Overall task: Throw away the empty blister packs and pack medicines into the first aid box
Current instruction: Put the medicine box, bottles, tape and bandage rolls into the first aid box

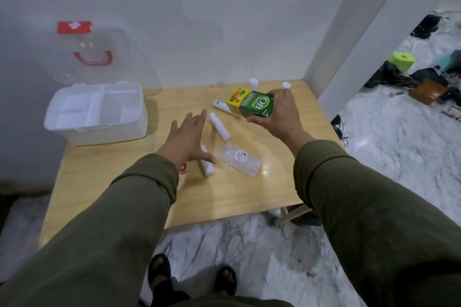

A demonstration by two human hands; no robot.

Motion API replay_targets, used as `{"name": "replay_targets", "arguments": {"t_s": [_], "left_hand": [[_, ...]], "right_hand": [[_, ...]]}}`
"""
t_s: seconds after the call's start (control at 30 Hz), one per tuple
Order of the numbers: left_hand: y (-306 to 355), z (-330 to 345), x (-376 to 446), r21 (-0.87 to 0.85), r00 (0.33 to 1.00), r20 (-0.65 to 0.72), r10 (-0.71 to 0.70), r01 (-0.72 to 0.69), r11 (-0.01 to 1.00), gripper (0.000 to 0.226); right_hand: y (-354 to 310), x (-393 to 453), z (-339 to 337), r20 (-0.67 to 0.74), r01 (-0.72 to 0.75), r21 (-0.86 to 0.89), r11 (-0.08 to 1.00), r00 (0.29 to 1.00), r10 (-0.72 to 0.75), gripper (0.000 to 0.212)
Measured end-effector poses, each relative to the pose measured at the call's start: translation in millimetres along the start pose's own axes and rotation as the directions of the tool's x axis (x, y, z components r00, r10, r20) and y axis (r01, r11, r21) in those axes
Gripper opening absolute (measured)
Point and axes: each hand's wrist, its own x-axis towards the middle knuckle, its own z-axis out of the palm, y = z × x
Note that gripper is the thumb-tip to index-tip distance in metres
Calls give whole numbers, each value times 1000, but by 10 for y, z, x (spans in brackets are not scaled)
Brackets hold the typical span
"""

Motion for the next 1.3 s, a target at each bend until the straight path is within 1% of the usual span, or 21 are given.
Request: {"name": "replay_targets", "arguments": {"t_s": [0.13, 0.2, 0.3, 0.4, 0.5, 0.67, 0.73, 0.83, 0.93, 1.0, 1.07, 1.2, 1.27, 1.3], "left_hand": [[-457, -316, -128, -57, 992, -83, -90, 86, 995, 134], [-753, -445, -201, -58, 984, -123, -129, 122, 991, 133], [-1219, -596, -287, -67, 971, -146, -189, 181, 981, 135], [-1664, -678, -349, -87, 966, -138, -219, 208, 974, 136], [-2043, -710, -387, -85, 973, -86, -214, 207, 975, 138], [-2516, -739, -372, -55, 983, -5, -184, 183, 981, 141], [-2642, -744, -364, -53, 988, 15, -153, 154, 987, 142], [-2763, -709, -344, -48, 991, 54, -123, 126, 991, 142], [-2846, -632, -311, -40, 990, 92, -111, 115, 993, 143], [-2872, -572, -310, -36, 988, 114, -106, 111, 993, 144], [-2880, -519, -315, 5, 988, 117, -102, 102, 995, 143], [-2890, -474, -309, 60, 991, 97, -94, 89, 994, 142], [-2894, -462, -308, 69, 992, 90, -90, 84, 994, 142], [-2896, -459, -307, 75, 992, 88, -87, 81, 994, 142]], "right_hand": [[-462, 124, 120, 4, 52, 46, 998, 999, -53, 83], [-725, 188, 205, 16, 79, 60, 995, 997, -81, 85], [-1130, 294, 361, 46, 113, 85, 990, 992, -117, 88], [-1503, 396, 551, 85, 138, 98, 986, 986, -146, 89], [-1817, 475, 757, 120, 154, 101, 983, 979, -166, 89], [-2187, 590, 1060, 219, 203, 28, 979, 954, -204, 91], [-2286, 641, 1151, 261, 233, -18, 972, 940, -220, 91], [-2394, 693, 1260, 320, 283, -138, 949, 920, -228, 90], [-2476, 703, 1382, 323, 306, -241, 921, 920, -221, 90], [-2524, 705, 1477, 314, 280, -243, 929, 928, -198, 93], [-2577, 713, 1553, 306, 263, -254, 931, 935, -181, 94], [-2646, 730, 1656, 316, 279, -317, 907, 932, -177, 92], [-2665, 732, 1700, 339, 265, -283, 922, 927, -163, 89], [-2677, 736, 1719, 357, 240, -227, 944, 922, -148, 88]]}}
